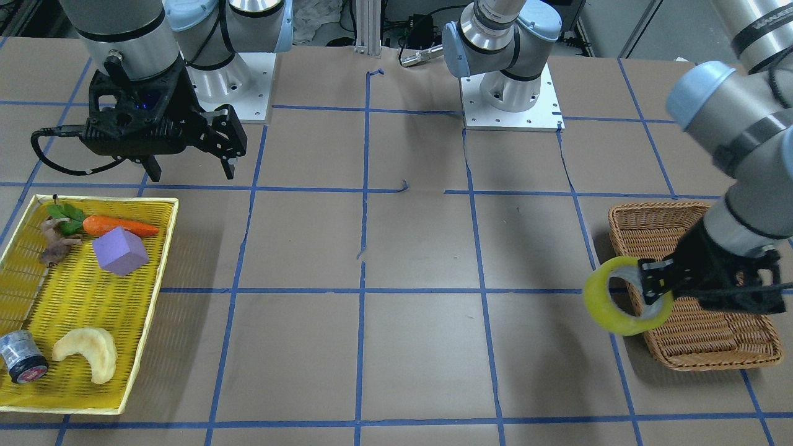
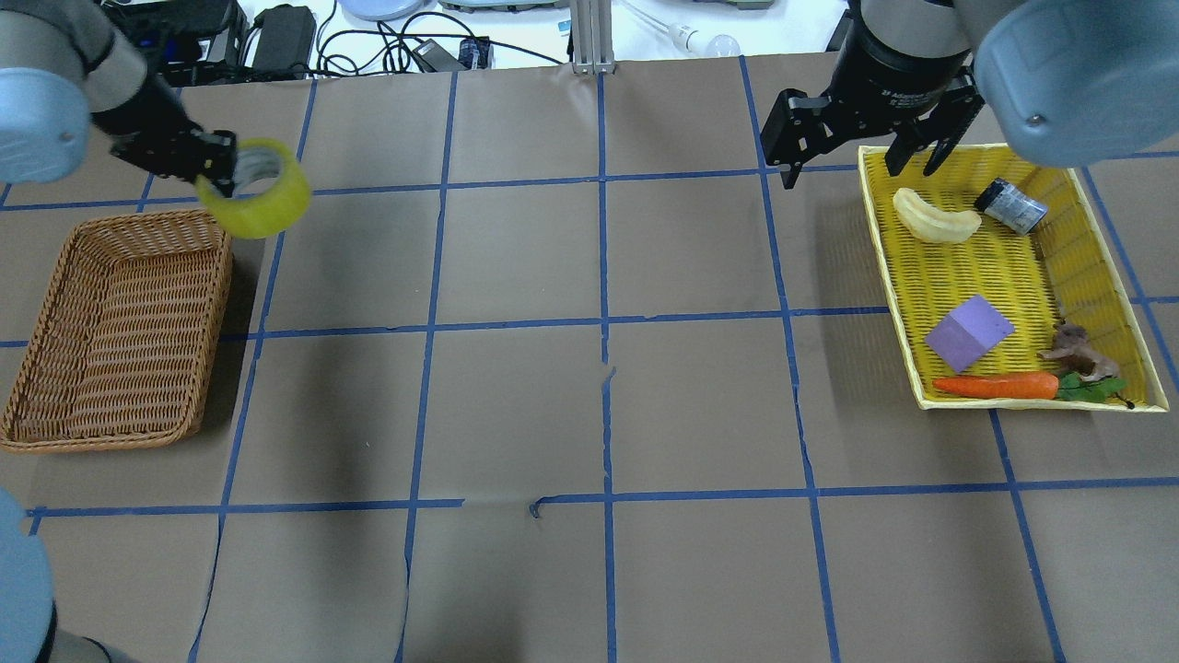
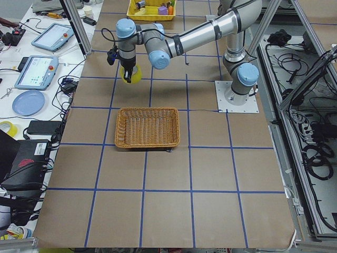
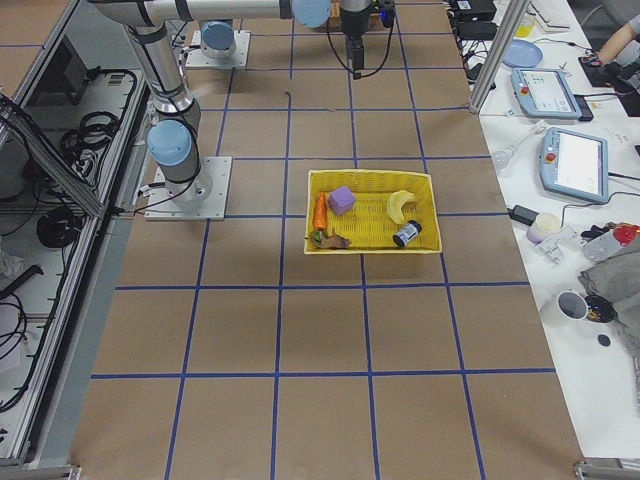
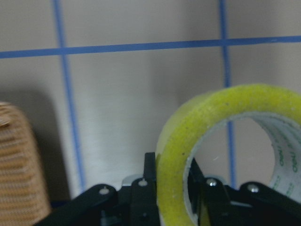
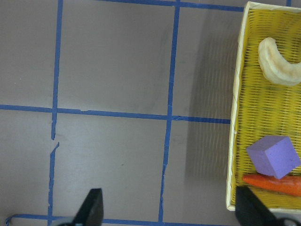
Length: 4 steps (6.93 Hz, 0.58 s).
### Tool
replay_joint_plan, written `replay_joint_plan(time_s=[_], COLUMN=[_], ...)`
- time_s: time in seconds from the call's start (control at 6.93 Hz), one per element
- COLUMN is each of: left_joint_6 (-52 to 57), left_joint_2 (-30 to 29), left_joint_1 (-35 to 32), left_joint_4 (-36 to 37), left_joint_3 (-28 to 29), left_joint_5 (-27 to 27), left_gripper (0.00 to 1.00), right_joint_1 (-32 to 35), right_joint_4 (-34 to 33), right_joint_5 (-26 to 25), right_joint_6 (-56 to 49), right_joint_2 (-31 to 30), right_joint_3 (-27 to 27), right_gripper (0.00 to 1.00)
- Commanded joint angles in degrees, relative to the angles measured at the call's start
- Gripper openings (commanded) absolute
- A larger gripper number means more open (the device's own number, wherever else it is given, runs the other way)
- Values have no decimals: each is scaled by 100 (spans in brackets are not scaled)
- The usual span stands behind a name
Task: Transfer tape with both arms
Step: 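Carry the tape roll with the left gripper over the wicker basket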
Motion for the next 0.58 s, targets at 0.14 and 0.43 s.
replay_joint_plan(time_s=[0.14, 0.43], left_joint_6=[1872, 1872], left_joint_2=[-265, -537], left_joint_1=[1634, 1662], left_joint_4=[50, 498], left_joint_3=[-393, -439], left_joint_5=[-14, -5], left_gripper=[0, 14], right_joint_1=[2, 2], right_joint_4=[-7, -7], right_joint_5=[-9, 9], right_joint_6=[-9, -9], right_joint_2=[0, 0], right_joint_3=[20, 2], right_gripper=[100, 100])
